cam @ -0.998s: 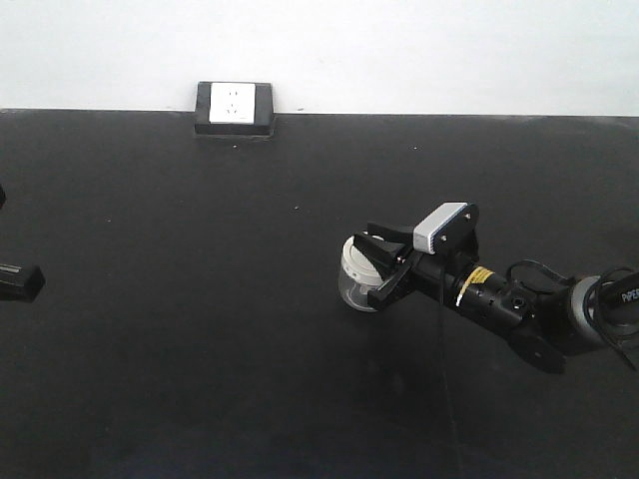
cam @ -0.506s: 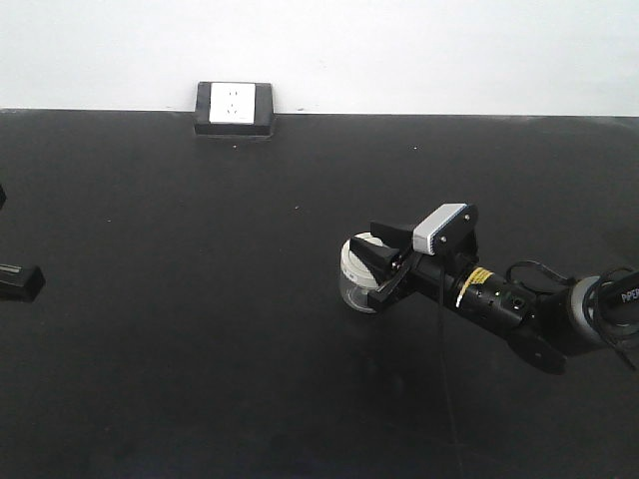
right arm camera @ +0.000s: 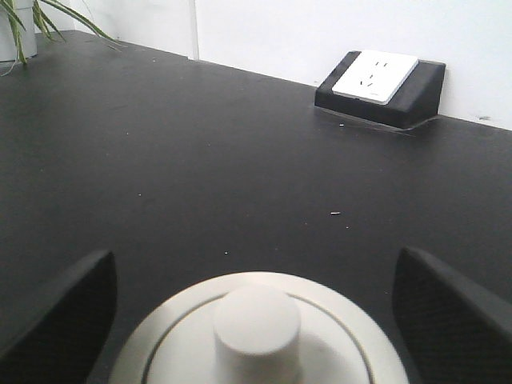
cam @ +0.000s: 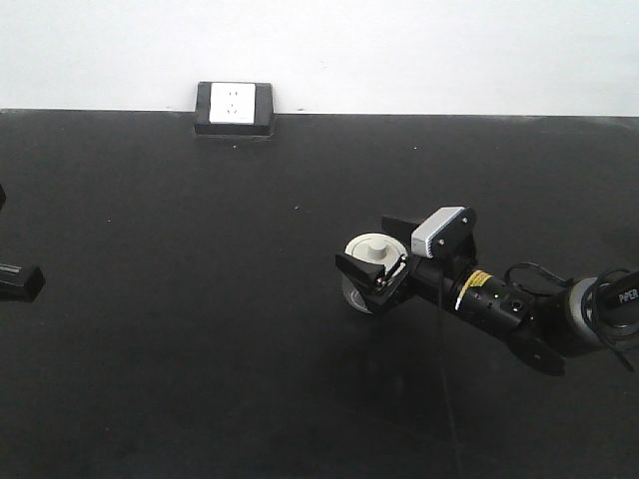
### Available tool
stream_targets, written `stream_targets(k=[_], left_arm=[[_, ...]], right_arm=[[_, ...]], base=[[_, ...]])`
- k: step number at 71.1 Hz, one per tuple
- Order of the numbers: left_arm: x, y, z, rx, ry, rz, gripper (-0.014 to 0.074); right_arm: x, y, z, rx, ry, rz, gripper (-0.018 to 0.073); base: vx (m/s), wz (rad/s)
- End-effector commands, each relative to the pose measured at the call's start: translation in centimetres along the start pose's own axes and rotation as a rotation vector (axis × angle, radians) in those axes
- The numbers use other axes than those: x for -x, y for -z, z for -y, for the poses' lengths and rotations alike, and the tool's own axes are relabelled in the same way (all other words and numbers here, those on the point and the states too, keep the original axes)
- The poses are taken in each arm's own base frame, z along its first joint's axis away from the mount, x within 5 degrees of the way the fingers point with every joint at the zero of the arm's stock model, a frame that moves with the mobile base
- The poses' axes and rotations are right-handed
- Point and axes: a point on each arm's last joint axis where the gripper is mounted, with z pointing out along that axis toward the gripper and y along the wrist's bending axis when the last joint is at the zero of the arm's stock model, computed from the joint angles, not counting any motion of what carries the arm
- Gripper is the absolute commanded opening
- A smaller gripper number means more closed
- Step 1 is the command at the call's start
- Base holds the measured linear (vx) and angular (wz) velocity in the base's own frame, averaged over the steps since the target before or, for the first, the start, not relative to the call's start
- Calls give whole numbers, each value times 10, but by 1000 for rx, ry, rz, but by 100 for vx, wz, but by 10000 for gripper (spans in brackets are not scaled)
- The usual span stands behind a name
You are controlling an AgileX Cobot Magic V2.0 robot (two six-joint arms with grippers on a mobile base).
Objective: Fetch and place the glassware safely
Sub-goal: 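Open the right gripper to release the jar lid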
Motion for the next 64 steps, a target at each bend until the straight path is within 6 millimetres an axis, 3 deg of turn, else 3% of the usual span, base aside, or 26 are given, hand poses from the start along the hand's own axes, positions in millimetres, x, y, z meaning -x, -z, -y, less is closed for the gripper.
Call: stream_targets(k=[1, 17, 46, 55, 64], left_arm=[[16, -1, 0, -2, 12, 105, -7], [16, -1, 0, -2, 12, 105, -7], [16, -1, 0, -2, 12, 105, -7], [16, -1, 0, -2, 12, 105, -7], [16, -1, 0, -2, 12, 105, -7]], right_arm=[[29, 1, 2, 0, 39, 125, 631], [48, 5, 1, -14, 72, 144, 610], [133, 34, -5, -131, 72, 123, 538], [156, 54, -9, -220, 36, 69, 433], [166, 80, -18, -315, 7, 18, 216]], base=[[0, 0], [0, 0], [0, 0], [0, 0], [0, 0]])
